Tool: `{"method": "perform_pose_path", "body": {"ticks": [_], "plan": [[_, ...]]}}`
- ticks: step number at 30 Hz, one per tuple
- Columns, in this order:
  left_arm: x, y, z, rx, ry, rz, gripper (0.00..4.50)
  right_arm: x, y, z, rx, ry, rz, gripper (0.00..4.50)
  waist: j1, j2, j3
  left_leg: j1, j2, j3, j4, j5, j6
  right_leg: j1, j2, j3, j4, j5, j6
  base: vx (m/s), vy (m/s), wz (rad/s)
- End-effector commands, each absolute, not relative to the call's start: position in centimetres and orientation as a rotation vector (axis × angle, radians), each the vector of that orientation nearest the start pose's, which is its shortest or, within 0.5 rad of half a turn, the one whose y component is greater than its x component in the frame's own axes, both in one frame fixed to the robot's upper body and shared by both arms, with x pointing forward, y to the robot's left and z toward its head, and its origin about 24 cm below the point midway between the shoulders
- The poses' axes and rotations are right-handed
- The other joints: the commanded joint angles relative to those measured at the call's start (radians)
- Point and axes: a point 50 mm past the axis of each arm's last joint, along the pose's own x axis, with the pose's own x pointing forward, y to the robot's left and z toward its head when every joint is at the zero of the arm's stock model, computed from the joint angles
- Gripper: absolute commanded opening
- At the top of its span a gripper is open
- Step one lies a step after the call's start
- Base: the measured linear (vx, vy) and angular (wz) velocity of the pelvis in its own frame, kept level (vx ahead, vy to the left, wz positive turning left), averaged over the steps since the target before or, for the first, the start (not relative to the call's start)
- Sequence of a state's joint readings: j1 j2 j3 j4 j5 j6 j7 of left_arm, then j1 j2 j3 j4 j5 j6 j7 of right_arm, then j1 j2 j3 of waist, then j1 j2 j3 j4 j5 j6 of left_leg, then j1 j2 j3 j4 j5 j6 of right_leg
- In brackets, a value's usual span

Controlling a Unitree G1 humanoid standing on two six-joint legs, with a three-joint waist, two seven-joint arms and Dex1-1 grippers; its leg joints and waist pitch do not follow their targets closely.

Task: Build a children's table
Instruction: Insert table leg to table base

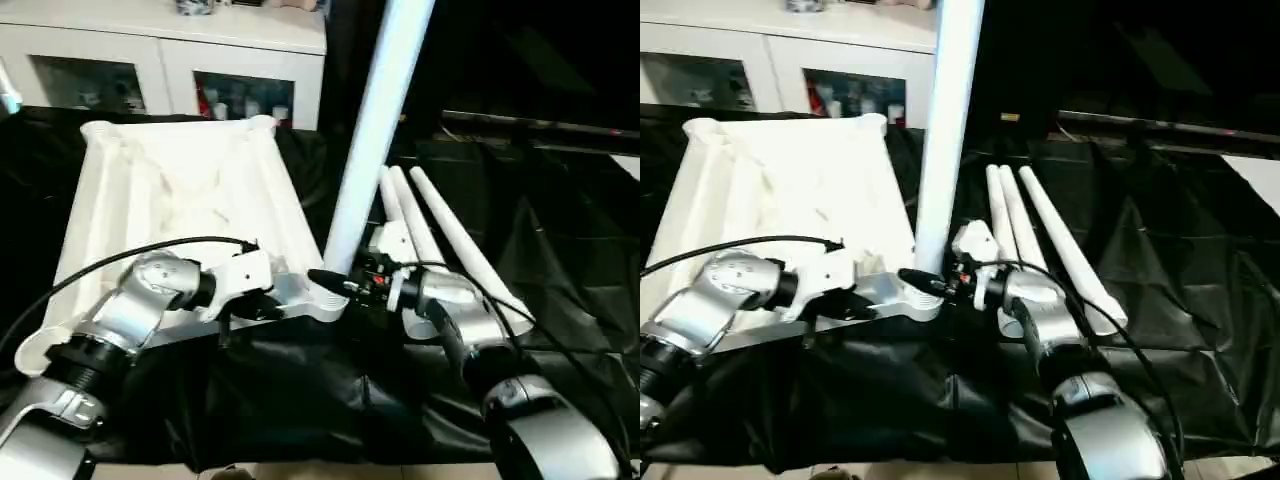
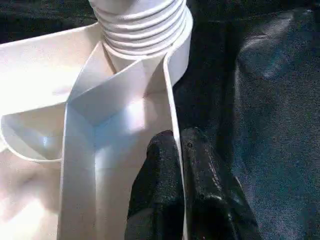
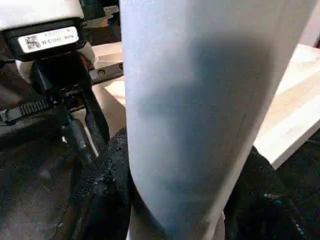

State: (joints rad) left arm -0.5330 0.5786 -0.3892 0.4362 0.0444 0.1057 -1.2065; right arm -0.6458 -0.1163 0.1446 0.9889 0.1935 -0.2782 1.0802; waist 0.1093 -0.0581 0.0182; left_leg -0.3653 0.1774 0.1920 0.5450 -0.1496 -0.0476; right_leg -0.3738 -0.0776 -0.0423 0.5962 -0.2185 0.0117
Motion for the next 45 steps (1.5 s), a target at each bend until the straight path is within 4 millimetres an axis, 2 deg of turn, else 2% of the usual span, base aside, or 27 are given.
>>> {"method": "perform_pose_path", "body": {"ticks": [1,5,11,12,15,16,17,19,23,26,27,28,29,31,33,36,38,39,40,42,43,44,45], "plan": [[29.1,17.2,5.3,0.655,0.617,-1.453,0.0,30.2,-12.0,-1.6,-0.037,0.44,1.159,1.9,-0.008,0.018,-0.018,0.033,0.067,-0.041,-0.082,-0.589,-0.068,-0.022,-0.083,0.051,-0.097,-0.471,-0.147,0.0,0.0,0.0],[29.2,17.5,5.7,0.655,0.638,-1.47,0.0,30.5,-12.0,-1.2,-0.042,0.44,1.165,1.9,-0.008,0.016,-0.021,0.032,0.068,-0.037,-0.083,-0.547,-0.065,-0.019,-0.079,0.05,-0.093,-0.429,-0.152,0.0,0.0,0.0],[29.5,17.8,6.1,0.65,0.647,-1.47,0.0,30.7,-12.0,-0.9,-0.037,0.43,1.173,1.9,-0.01,0.015,-0.023,0.032,0.068,-0.035,-0.083,-0.534,-0.067,-0.016,-0.075,0.049,-0.088,-0.387,-0.167,0.0,0.0,0.0],[29.7,18.0,6.5,0.649,0.643,-1.458,0.0,31.0,-12.2,-0.7,-0.022,0.422,1.157,1.9,-0.01,0.021,-0.023,0.031,0.067,-0.036,-0.083,-0.528,-0.069,-0.013,-0.076,0.048,-0.086,-0.381,-0.17,0.0,0.0,0.0],[29.8,18.1,6.5,0.65,0.641,-1.453,0.0,30.9,-12.2,-0.8,-0.031,0.422,1.163,1.9,-0.013,0.018,-0.024,0.031,0.068,-0.034,-0.083,-0.527,-0.071,-0.013,-0.074,0.048,-0.086,-0.366,-0.174,0.0,0.0,0.0],[29.8,18.1,6.5,0.649,0.642,-1.452,0.0,30.9,-12.2,-0.8,-0.032,0.422,1.164,1.9,-0.013,0.018,-0.024,0.031,0.068,-0.034,-0.083,-0.526,-0.071,-0.013,-0.074,0.048,-0.085,-0.364,-0.176,0.0,0.0,0.0],[29.8,18.1,6.5,0.649,0.64,-1.452,0.0,30.9,-12.1,-0.8,-0.036,0.426,1.163,1.9,-0.012,0.023,-0.024,0.031,0.068,-0.035,-0.084,-0.525,-0.073,-0.013,-0.074,0.048,-0.084,-0.357,-0.178,0.0,0.0,0.0],[29.9,17.8,6.5,0.645,0.624,-1.441,0.0,31.0,-12.1,-1.1,-0.048,0.43,1.117,1.9,-0.014,0.02,-0.024,0.031,0.068,-0.034,-0.083,-0.528,-0.073,-0.012,-0.072,0.047,-0.084,-0.35,-0.18,0.0,0.0,0.0],[30.3,17.5,6.5,0.645,0.611,-1.38,0.0,31.4,-12.0,-1.4,-0.039,0.425,0.993,1.9,-0.017,0.022,-0.021,0.033,0.067,-0.036,-0.085,-0.56,-0.083,-0.016,-0.075,0.048,-0.089,-0.403,-0.17,0.0,0.0,0.0],[30.9,16.8,6.7,0.568,0.588,-1.285,0.0,32.1,-11.4,-1.8,-0.013,0.436,0.788,1.9,-0.029,0.027,-0.017,0.036,0.065,-0.046,-0.087,-0.62,-0.105,-0.023,-0.077,0.046,-0.097,-0.496,-0.147,0.0,0.0,0.0],[31.0,16.6,6.8,0.557,0.587,-1.277,0.0,32.2,-11.2,-1.8,0.003,0.441,0.753,1.9,-0.034,0.026,-0.018,0.033,0.064,-0.051,-0.088,-0.634,-0.107,-0.02,-0.079,0.044,-0.099,-0.527,-0.135,0.0,0.0,0.0],[31.0,16.4,6.8,0.547,0.587,-1.266,0.0,32.3,-10.9,-1.9,0.015,0.445,0.721,1.9,-0.035,0.03,-0.018,0.029,0.063,-0.054,-0.09,-0.639,-0.109,-0.018,-0.079,0.042,-0.099,-0.536,-0.129,0.0,0.0,0.0],[31.0,16.3,6.9,0.542,0.588,-1.259,0.0,32.4,-10.7,-1.9,0.021,0.449,0.701,1.9,-0.041,0.028,-0.018,0.025,0.062,-0.058,-0.093,-0.656,-0.112,-0.017,-0.077,0.039,-0.101,-0.548,-0.121,-0.042,0.023,-0.19],[31.2,16.1,6.9,0.531,0.587,-1.229,0.0,32.5,-10.1,-1.9,0.023,0.456,0.667,1.9,-0.05,0.033,-0.016,0.026,0.059,-0.064,-0.094,-0.69,-0.115,-0.019,-0.075,0.036,-0.103,-0.551,-0.117,-0.021,0.012,-0.1],[32.0,15.7,6.8,0.518,0.594,-1.114,0.0,32.8,-8.8,-1.9,0.008,0.468,0.587,1.9,-0.058,0.034,-0.012,0.037,0.056,-0.067,-0.09,-0.732,-0.115,-0.031,-0.074,0.033,-0.113,-0.586,-0.114,0.0,0.0,0.0],[33.4,15.2,6.3,0.491,0.618,-0.909,0.0,33.0,-7.2,-2.0,0.053,0.514,0.477,1.9,-0.061,0.036,-0.01,0.044,0.054,-0.073,-0.09,-0.759,-0.11,-0.028,-0.076,0.02,-0.124,-0.637,-0.093,0.0,0.0,0.0],[33.6,14.6,5.5,0.502,0.647,-0.819,0.0,32.7,-6.1,-2.2,0.026,0.553,0.435,1.9,-0.064,0.037,-0.006,0.042,0.052,-0.076,-0.093,-0.781,-0.11,-0.026,-0.073,0.01,-0.13,-0.636,-0.083,0.0,0.0,0.0],[33.6,14.2,5.2,0.505,0.654,-0.787,0.0,32.7,-5.7,-2.3,-0.002,0.562,0.418,1.9,-0.063,0.042,-0.004,0.047,0.052,-0.075,-0.093,-0.799,-0.114,-0.03,-0.071,0.006,-0.132,-0.641,-0.078,0.0,0.0,0.0],[33.6,13.9,5.1,0.505,0.657,-0.775,0.0,32.6,-5.4,-2.3,-0.008,0.563,0.414,1.9,-0.064,0.043,-0.002,0.055,0.051,-0.077,-0.093,-0.835,-0.116,-0.033,-0.068,-0.004,-0.137,-0.646,-0.069,0.0,0.0,0.0],[33.4,12.9,4.8,0.486,0.657,-0.747,0.0,32.5,-4.8,-2.3,-0.023,0.568,0.394,1.9,-0.066,0.043,0.0,0.057,0.052,-0.076,-0.107,-0.892,-0.114,-0.025,-0.058,-0.025,-0.142,-0.641,-0.053,0.0,0.0,0.0],[33.4,12.8,4.8,0.483,0.656,-0.744,0.0,32.5,-4.8,-2.3,-0.025,0.569,0.391,1.9,-0.064,0.046,0.002,0.056,0.054,-0.074,-0.115,-0.911,-0.115,-0.022,-0.053,-0.029,-0.137,-0.628,-0.054,0.0,0.0,0.0],[33.3,12.5,4.7,0.482,0.655,-0.732,0.0,32.5,-4.6,-2.3,-0.025,0.57,0.38,1.9,-0.057,0.054,0.005,0.042,0.059,-0.06,-0.144,-0.955,-0.117,-0.009,-0.034,-0.039,-0.112,-0.584,-0.062,0.0,0.0,0.0],[33.3,12.2,4.7,0.488,0.654,-0.723,0.0,32.5,-4.5,-2.2,-0.027,0.571,0.366,1.9,-0.051,0.058,0.008,0.02,0.065,-0.046,-0.175,-0.983,-0.121,0.009,-0.018,-0.045,-0.076,-0.534,-0.075,0.0,0.0,0.0]]}}
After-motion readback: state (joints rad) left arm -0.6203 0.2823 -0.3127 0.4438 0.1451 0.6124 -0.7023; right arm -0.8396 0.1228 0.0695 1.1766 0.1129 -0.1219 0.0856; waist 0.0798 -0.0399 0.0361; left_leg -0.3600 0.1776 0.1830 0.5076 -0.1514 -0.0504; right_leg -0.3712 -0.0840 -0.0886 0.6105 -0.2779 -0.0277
